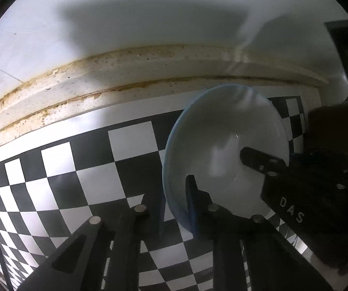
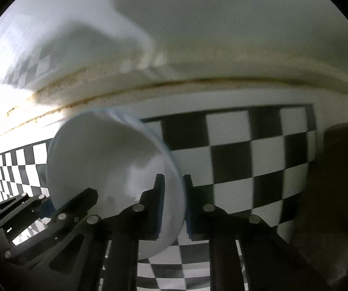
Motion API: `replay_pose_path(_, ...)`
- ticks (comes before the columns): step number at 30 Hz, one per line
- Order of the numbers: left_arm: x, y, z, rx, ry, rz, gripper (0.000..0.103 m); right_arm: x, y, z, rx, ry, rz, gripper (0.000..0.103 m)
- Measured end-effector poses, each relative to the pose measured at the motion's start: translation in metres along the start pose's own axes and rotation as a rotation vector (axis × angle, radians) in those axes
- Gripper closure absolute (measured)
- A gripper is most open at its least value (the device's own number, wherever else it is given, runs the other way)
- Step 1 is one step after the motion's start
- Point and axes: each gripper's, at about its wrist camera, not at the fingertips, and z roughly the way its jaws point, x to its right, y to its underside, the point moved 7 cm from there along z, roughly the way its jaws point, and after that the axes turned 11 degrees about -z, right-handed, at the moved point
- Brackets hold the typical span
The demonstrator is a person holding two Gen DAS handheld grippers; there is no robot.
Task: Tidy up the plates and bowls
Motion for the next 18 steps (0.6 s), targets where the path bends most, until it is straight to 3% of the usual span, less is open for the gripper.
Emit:
replay_pose_path(4,-0.001,-0.001,0.000,0.007,-0.002,-0.002,0.090,0.006,-0.001,0.003,0.004,-0.028,0.025,0.096)
replay_pose_path(18,-0.008,0.021,-0.034,0.049,0.006,0.024,0.090,-0.005,0.014,-0.029,0.048,-0.033,-0.012,0.096)
